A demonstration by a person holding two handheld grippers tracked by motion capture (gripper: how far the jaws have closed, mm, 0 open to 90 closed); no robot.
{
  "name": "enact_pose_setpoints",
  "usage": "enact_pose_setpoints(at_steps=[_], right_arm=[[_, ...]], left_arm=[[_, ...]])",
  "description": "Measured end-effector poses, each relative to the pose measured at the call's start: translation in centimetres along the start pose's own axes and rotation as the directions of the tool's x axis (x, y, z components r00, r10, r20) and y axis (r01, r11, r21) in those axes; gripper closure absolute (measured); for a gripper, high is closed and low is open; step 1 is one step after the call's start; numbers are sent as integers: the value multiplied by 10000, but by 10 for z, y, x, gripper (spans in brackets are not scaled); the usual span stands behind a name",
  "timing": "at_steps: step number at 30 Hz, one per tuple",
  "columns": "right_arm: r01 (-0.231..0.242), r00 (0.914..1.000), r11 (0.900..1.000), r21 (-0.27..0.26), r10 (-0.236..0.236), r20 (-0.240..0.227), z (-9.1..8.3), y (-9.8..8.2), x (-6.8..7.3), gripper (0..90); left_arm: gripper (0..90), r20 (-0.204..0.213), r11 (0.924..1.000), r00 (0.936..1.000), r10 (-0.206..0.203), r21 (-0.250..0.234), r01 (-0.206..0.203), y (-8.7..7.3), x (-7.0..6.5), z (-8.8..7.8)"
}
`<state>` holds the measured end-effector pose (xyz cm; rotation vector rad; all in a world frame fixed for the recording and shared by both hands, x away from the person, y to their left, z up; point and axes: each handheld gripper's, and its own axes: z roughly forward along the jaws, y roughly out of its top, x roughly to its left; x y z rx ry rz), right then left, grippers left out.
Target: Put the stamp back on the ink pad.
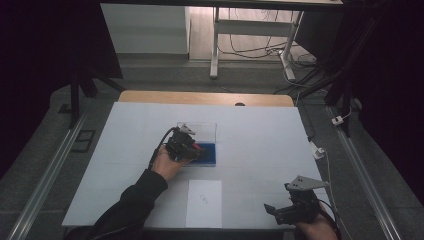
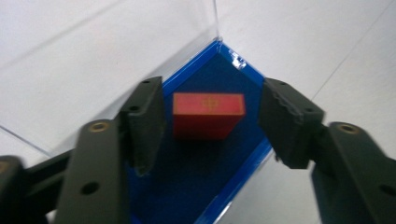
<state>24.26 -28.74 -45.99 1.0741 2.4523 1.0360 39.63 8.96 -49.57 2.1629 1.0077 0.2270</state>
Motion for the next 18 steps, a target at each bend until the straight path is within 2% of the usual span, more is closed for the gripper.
enact_pose_setpoints(at_steps=[8, 10, 18], right_arm=[[-9, 10000, 10000, -3, 9, 4, 0, 0, 0, 0], [-6, 10000, 10000, -6, 6, 6, 0, 0, 0, 0], [3, 10000, 10000, -16, -2, 19, 0, 0, 0, 0]], left_arm=[[186, 406, 9995, 9992, -59, -315, 72, 3, -8, -15], [132, 426, 9997, 9991, -59, -241, 70, 3, -9, -19], [65, 625, 9997, 9979, 167, -213, -154, -1, -19, -32]])
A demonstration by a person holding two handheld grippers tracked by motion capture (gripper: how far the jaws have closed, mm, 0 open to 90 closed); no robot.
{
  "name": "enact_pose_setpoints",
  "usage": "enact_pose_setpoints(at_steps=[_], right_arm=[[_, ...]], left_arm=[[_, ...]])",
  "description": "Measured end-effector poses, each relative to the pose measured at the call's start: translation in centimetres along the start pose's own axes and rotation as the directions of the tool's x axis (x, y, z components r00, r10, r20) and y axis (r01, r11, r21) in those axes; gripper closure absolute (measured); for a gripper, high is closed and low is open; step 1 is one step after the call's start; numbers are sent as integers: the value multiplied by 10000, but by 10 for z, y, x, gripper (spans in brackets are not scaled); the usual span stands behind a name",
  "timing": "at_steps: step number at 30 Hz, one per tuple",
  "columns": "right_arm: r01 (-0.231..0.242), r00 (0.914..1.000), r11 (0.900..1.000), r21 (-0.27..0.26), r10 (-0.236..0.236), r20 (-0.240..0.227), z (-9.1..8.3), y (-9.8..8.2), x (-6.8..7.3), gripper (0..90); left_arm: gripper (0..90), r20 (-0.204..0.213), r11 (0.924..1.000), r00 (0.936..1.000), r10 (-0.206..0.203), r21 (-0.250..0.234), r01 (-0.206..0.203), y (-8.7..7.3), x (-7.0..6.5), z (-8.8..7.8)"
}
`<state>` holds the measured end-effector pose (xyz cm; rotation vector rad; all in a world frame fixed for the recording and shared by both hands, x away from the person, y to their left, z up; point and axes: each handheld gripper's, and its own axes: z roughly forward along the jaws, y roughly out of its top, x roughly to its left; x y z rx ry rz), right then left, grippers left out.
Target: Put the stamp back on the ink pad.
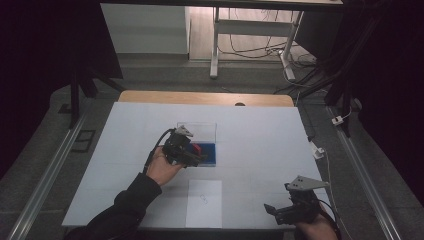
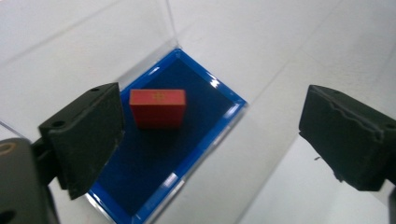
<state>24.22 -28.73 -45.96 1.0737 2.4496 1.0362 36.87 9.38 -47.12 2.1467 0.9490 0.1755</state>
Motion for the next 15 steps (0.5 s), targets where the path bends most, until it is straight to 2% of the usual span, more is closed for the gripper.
enact_pose_setpoints(at_steps=[10, 15], right_arm=[[26, 10000, 10000, 28, -26, 9, 0, 0, 0, 0], [45, 10000, 10000, 35, -45, 12, 0, 0, 0, 0]], left_arm=[[11, 486, 9991, 9987, -175, -364, 193, -11, -3, -21], [0, 648, 9987, 9979, -47, -511, 80, -19, -6, -30]])
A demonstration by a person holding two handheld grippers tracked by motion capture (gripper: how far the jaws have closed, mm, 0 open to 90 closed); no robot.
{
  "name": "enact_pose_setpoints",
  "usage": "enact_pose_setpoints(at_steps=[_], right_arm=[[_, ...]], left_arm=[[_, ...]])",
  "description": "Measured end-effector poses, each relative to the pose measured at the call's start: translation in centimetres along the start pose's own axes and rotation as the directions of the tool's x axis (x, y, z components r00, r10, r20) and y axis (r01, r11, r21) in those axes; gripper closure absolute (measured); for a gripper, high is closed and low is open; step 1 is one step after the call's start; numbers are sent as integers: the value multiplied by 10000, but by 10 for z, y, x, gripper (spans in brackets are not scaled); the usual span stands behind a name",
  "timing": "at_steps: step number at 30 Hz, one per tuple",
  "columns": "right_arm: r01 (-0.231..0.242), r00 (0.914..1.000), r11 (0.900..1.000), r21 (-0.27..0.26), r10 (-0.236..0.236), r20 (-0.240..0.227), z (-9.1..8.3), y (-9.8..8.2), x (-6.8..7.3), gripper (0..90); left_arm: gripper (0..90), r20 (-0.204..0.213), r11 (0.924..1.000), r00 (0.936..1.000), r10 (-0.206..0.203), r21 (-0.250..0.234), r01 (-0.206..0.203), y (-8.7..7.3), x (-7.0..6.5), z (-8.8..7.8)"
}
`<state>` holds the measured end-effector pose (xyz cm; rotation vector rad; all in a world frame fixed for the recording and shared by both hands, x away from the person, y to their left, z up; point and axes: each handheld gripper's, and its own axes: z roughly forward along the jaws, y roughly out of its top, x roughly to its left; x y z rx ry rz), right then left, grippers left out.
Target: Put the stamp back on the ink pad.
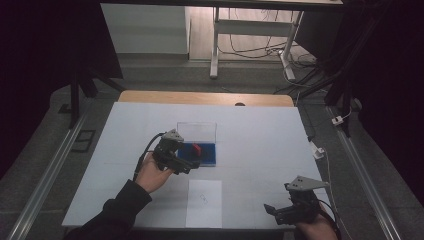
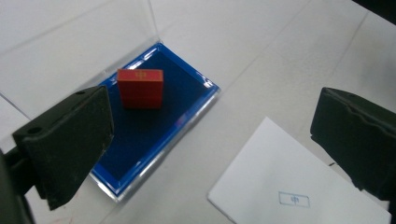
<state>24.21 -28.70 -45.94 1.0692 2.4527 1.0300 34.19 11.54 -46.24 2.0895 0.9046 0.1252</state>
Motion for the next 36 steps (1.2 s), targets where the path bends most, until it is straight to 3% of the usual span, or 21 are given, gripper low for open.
enact_pose_setpoints(at_steps=[6, 14, 16, 25, 36], right_arm=[[-1, 10000, 10000, 17, 1, -33, 0, 0, 0, 0], [28, 10000, 10000, 28, -28, -23, 0, 0, 1, 0], [36, 10000, 10000, 33, -36, -21, 0, 0, 0, 0], [27, 10000, 10000, 10, -27, -24, 1, 0, 0, 0], [-31, 10000, 10000, 25, 31, -34, 0, 0, 0, 0]], left_arm=[[0, 266, 9999, 9996, -73, -119, 76, -7, -5, -11], [0, 189, 10000, 9998, 57, 51, -58, -17, -11, -23], [0, 418, 9999, 9991, 111, -67, -109, -21, -11, -28], [0, 871, 9992, 9956, -343, -190, 361, -38, -9, -48], [0, 610, 9978, 9966, -559, -324, 579, -64, -12, -74]])
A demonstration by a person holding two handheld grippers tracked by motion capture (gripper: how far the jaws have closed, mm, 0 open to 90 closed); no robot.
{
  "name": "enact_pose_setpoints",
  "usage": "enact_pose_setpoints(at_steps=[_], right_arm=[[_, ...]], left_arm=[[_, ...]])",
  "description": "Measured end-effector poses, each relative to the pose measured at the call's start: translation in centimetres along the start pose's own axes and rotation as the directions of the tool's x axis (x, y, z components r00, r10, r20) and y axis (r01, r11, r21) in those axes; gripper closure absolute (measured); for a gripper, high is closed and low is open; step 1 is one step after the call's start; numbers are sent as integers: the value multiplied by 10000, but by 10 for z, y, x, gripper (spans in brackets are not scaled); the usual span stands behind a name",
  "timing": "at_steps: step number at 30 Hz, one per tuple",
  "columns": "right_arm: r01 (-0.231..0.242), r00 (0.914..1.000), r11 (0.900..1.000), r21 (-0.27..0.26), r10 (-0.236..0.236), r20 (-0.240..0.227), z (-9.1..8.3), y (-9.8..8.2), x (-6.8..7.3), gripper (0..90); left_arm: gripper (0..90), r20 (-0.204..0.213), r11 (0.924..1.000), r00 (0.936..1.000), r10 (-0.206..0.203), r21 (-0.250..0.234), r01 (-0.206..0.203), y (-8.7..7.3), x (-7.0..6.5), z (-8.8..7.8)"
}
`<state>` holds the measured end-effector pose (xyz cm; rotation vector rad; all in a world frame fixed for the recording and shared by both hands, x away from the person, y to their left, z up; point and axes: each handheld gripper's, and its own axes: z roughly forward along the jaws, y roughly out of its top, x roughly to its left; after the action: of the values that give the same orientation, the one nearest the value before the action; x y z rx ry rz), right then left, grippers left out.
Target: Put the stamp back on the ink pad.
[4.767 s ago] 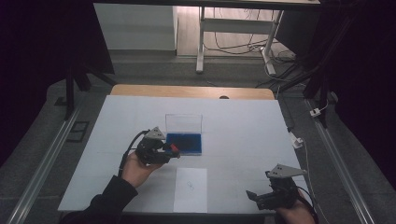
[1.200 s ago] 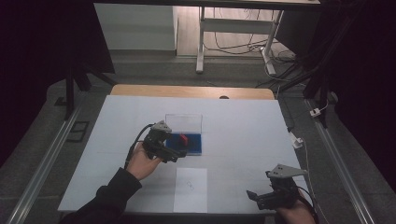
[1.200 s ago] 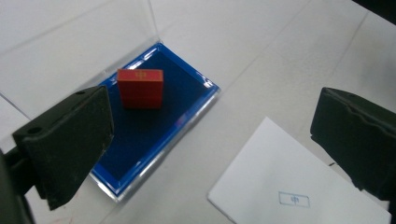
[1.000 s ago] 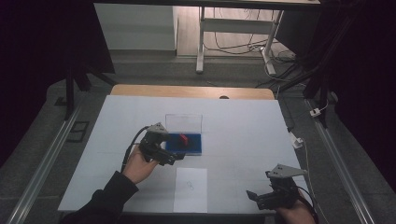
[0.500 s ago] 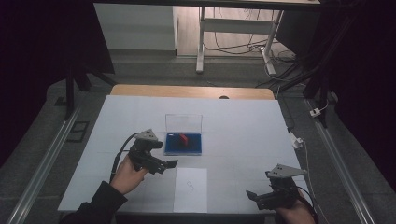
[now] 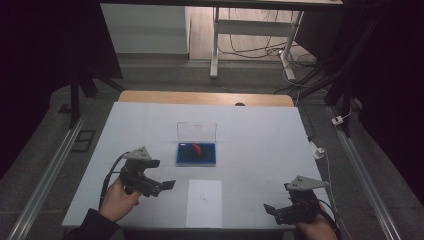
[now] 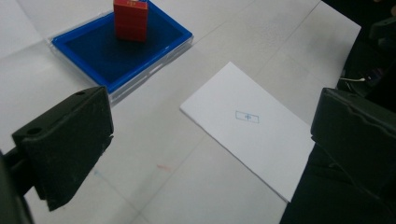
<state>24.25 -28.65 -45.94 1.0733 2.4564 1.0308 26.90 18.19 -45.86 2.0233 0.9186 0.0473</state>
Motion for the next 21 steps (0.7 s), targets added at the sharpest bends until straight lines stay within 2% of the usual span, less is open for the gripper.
enact_pose_setpoints(at_steps=[8, 21], right_arm=[[-38, 10000, 10000, -16, 38, 5, 0, 0, 0, 0], [-57, 10000, 10000, -21, 57, 28, 0, 0, 0, 0]], left_arm=[[0, -408, 9997, 9991, 74, -239, -83, -21, -5, -22], [0, -943, 9955, 9932, -679, -729, 612, -55, -3, -56]])
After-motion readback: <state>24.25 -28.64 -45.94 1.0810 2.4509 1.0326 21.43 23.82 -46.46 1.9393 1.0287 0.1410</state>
